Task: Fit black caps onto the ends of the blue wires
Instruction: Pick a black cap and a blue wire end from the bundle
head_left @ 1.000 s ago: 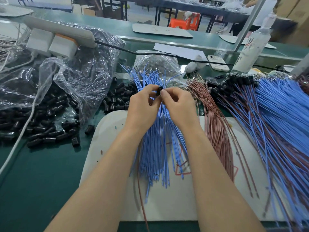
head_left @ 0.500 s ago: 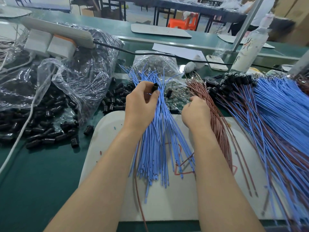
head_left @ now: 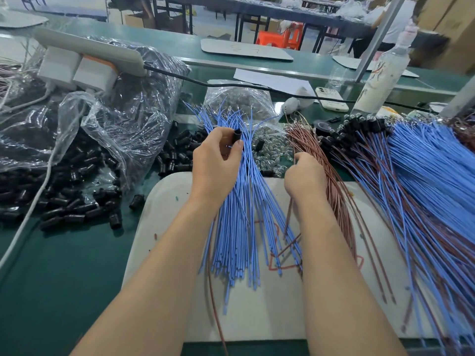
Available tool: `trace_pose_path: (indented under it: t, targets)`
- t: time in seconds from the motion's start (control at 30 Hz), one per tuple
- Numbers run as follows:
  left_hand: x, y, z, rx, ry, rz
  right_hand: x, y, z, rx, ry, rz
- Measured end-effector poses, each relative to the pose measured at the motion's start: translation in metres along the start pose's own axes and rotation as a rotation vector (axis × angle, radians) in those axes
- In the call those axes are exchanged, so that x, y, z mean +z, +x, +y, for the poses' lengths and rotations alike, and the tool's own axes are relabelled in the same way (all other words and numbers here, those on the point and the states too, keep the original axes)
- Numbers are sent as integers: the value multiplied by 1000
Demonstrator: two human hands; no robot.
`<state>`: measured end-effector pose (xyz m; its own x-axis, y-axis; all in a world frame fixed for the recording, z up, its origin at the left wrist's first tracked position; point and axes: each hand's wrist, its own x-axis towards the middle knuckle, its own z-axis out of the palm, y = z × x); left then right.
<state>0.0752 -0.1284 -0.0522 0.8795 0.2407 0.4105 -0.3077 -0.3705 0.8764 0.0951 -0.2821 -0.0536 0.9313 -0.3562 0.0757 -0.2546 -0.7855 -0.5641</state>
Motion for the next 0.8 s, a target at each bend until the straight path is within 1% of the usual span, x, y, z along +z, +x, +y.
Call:
trace_pose_path:
  t: [0.2, 0.53, 0.6, 0.73, 0.8]
  targets:
    - [-1, 0, -1, 8, 2, -2, 3, 3, 1, -20, -101, -1]
    - [-1, -1, -1, -1, -11, -8, 9, 5, 2, -18, -169, -22]
    - [-1, -1, 0, -5, -13, -14, 9, 6, 5, -34, -130, -2]
    - [-1, 0, 0, -10, -16, -15, 9, 8, 11, -39, 114, 98]
    - [-1, -1, 0, -14, -14, -15, 8, 9, 11, -38, 164, 149]
